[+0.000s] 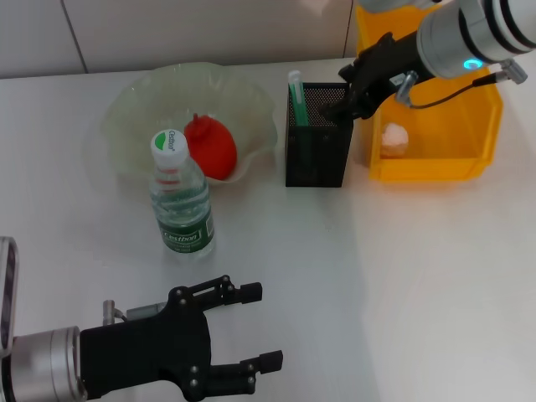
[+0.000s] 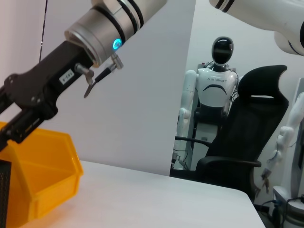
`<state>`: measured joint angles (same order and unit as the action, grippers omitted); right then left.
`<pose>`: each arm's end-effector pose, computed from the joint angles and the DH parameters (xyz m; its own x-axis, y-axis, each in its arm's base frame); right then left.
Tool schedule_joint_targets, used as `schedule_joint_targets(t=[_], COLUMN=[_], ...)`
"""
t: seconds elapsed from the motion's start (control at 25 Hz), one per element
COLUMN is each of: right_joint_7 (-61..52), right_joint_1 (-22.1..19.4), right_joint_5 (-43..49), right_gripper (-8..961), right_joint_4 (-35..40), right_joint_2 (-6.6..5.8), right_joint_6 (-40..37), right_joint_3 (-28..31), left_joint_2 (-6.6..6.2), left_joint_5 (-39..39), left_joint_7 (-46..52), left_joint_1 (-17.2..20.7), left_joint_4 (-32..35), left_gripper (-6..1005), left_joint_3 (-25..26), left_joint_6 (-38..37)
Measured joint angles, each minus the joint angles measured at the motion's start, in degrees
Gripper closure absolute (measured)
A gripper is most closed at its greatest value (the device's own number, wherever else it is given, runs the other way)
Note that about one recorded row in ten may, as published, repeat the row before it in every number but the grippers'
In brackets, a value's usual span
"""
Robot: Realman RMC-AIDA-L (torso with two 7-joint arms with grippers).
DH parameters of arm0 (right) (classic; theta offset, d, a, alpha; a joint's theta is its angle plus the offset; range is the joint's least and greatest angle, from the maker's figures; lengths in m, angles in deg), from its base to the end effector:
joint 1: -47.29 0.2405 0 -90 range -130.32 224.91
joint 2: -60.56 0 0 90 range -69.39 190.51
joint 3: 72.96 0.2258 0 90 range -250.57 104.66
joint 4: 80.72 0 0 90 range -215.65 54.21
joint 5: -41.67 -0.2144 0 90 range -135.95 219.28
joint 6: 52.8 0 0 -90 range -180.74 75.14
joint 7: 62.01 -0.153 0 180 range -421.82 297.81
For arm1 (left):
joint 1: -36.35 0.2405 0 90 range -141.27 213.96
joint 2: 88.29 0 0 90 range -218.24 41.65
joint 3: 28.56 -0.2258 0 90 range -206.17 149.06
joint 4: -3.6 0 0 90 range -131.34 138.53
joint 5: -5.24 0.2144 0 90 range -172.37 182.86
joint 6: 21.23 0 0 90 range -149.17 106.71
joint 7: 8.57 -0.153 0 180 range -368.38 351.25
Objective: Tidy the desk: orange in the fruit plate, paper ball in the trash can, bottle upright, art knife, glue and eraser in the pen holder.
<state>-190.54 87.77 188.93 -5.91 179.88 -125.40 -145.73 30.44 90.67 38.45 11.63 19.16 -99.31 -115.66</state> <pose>0.1187 0.4069 0.0293 0.9430 -0.3233 0.0790 -0.2274 -0.7993 -0.5563 -0.2325 0.2309 -0.0671 0.7450 0.1533 0.6492 0.1980 -0.9802 0.0041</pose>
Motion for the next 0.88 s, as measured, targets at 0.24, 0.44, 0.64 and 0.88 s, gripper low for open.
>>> schedule_joint_targets(t=[0.24,0.44,0.64,0.88], right_joint_7=[-1.2,7.6,29.8,53.9], right_joint_1=[-7.8,-18.9,-32.0,-38.7], right_joint_5=[-8.4,-27.1,-49.6,-62.8], right_gripper=[323,314,274,155], right_joint_4=[13.0,18.7,12.0,-5.3], right_joint_2=[-0.13,-0.12,0.0,0.21], right_joint_6=[-1.7,-5.1,-5.5,-10.8], right_joint_3=[1.6,5.7,6.3,6.1], left_joint_2=[-0.23,-0.58,-0.85,-1.36], left_joint_5=[0.0,-0.1,-0.1,0.0], left_joint_7=[0.1,0.3,1.6,7.0], left_joint_1=[0.4,0.6,2.3,5.8], left_joint_4=[0.0,0.1,3.6,12.2], left_gripper=[185,186,186,185], left_joint_3=[0.2,0.7,0.7,0.6], left_joint_6=[-1.0,-2.4,-2.9,-4.1])
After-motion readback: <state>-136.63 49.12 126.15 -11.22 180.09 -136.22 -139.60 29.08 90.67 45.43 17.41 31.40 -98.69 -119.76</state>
